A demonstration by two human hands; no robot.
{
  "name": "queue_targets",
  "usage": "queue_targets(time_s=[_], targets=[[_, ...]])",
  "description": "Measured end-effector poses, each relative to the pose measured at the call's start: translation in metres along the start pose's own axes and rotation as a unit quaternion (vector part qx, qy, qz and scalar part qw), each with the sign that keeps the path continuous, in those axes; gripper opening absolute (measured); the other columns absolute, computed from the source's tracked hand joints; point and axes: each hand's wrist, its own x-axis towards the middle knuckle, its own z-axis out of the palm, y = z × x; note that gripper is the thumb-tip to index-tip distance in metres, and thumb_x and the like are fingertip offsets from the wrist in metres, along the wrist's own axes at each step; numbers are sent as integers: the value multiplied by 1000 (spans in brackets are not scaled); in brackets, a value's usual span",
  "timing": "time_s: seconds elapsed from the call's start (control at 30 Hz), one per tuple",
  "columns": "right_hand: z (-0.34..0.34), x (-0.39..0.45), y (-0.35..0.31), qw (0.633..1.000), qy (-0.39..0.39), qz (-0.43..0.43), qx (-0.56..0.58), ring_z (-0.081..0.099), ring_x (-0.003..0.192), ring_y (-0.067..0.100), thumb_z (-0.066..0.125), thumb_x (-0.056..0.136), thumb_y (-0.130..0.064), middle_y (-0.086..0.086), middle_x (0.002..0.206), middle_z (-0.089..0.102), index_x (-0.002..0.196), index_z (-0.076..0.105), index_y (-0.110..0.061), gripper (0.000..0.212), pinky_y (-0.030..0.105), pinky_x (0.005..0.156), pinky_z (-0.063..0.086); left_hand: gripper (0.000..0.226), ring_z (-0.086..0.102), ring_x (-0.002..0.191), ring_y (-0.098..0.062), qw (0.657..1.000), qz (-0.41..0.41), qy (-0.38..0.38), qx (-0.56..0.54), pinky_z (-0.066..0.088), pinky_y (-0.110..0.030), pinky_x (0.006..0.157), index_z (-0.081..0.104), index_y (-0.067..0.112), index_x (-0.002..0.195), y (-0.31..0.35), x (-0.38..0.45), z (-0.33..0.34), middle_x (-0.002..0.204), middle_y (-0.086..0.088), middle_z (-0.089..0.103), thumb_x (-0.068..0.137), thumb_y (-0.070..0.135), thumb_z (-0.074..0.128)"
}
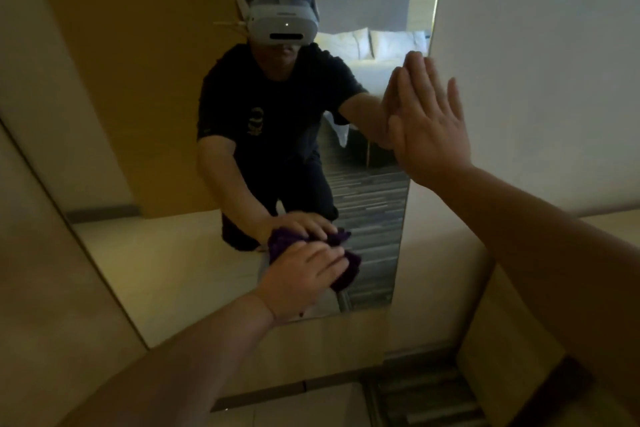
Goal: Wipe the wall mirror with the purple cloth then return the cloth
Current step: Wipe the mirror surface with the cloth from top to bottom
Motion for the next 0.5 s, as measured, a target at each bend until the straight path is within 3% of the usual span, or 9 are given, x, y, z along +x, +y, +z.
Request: queue_targets(time_s=[0.07, 0.17, 0.23, 0.33, 0.5], targets=[[-12, -10, 11, 999, -10, 34, 40, -4, 153, 22, 23, 107, -36, 10, 166, 0, 157, 5, -12, 59, 46, 125, 1, 44, 55, 121, -32, 995, -48, 82, -37, 45, -52, 99, 62, 0, 127, -22, 37, -51, 132, -14, 59, 96, 21, 38], [-11, -21, 38, 993, -29, 112, 32, -8, 152, 20, 19, 107, -42, 10, 166, -5, 157, 2, -10, 62, 43, 124, -1, 30, 55, 120, -34, 963, -74, 257, 44, 45, -50, 99, 62, 3, 127, -68, 97, -121, 131, -17, 60, 99, 8, 52], [-1, -20, 53, 986, -52, 154, 27, -10, 152, 21, 17, 106, -47, 11, 166, -8, 157, -2, -11, 65, 48, 125, 1, 34, 52, 122, -33, 936, -76, 329, 101, 42, -47, 101, 57, 5, 131, -97, 137, -156, 133, -17, 59, 98, 5, 54], [20, -13, 55, 984, -56, 167, 36, -15, 151, 26, 18, 105, -51, 13, 164, -14, 156, -9, -10, 70, 50, 124, -1, 45, 49, 130, -34, 928, -97, 313, 178, 40, -48, 107, 51, 9, 139, -120, 186, -186, 143, -15, 52, 94, 4, 49], [46, -14, 65, 987, -1, 162, 3, -11, 152, 29, 23, 106, -47, 16, 164, -9, 156, -7, -8, 71, 46, 124, -5, 46, 44, 137, -31, 909, -123, 297, 265, 34, -47, 113, 46, 11, 145, -112, 207, -160, 149, -12, 46, 102, 14, 29]])
